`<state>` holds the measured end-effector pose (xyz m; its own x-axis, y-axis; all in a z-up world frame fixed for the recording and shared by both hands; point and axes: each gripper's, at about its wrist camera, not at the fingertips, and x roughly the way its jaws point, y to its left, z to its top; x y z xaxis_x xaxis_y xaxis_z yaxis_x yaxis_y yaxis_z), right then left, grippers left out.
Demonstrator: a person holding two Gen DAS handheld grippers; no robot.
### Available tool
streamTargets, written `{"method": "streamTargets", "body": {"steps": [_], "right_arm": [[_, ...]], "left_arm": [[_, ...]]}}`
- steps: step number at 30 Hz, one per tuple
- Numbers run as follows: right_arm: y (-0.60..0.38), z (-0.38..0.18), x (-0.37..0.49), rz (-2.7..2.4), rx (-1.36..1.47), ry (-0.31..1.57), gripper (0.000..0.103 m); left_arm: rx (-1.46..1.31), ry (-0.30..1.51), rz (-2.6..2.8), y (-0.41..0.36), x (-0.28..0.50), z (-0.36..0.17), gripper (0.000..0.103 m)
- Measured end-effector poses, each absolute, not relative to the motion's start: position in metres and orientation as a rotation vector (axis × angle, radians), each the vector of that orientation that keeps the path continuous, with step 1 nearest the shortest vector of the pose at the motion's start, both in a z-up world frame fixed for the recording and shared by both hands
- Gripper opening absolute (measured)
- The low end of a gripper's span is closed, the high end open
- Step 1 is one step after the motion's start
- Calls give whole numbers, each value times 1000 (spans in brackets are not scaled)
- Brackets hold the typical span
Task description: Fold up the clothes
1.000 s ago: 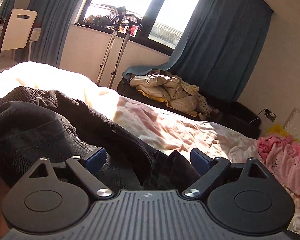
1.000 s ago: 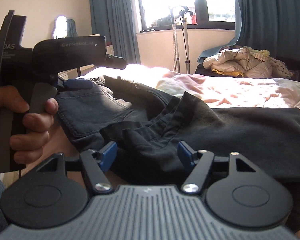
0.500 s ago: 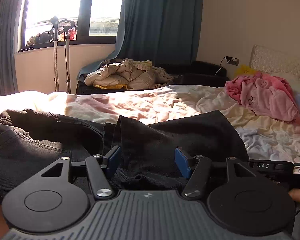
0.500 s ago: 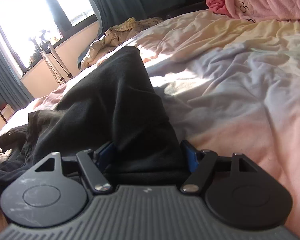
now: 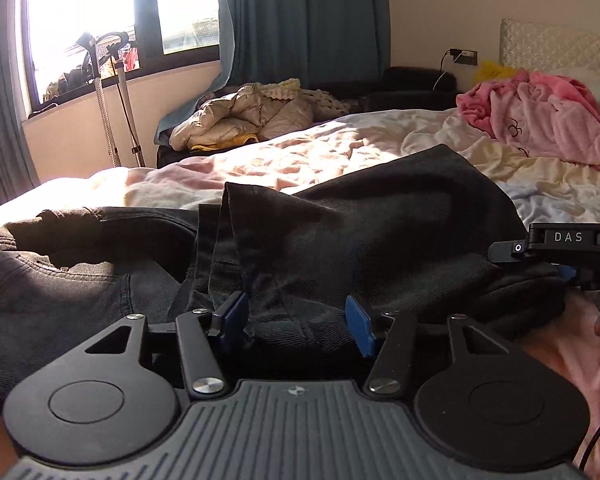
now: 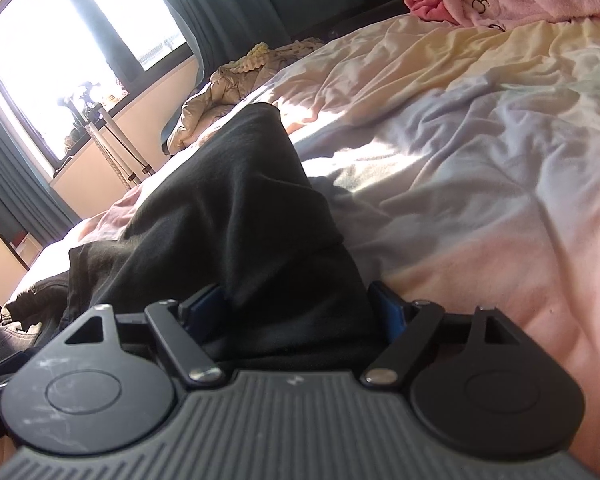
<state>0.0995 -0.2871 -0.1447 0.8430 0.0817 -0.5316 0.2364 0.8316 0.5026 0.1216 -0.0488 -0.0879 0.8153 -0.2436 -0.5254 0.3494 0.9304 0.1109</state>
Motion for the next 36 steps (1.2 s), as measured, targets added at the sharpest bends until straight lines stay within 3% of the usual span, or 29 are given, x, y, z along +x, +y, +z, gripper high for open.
{"method": "streamTargets", "body": {"steps": [3,4,7,12,16,20,25,32,36], "right_arm": [[-288,-145,99,-83,611,553,84],[-290,-144,98,-78,628,537,84],[-298,-140,92,-54,709,453,84],[-302,-136,90,-38,744,406,84],[-298,-143,98,-55,720,475,84],[-302,-144,93,-53,771,453,85],[-307,-148,86,-52,805,425,86],[-298,-153,96,43,798,453,95],[-285,-131,93,152,773,364,96]], "left_arm": [[251,488,-321,-52,121,-92,33],[267,478,-305,-53,122,-93,15],[217,463,-265,-46,125,-88,2],[14,495,-217,-10,130,-68,2],[107,476,-222,-25,124,-72,2],[9,461,-177,-14,128,-67,2],[17,551,-82,-5,144,-81,0],[33,529,-116,-13,139,-79,1],[68,517,-117,-17,137,-80,1]]}}
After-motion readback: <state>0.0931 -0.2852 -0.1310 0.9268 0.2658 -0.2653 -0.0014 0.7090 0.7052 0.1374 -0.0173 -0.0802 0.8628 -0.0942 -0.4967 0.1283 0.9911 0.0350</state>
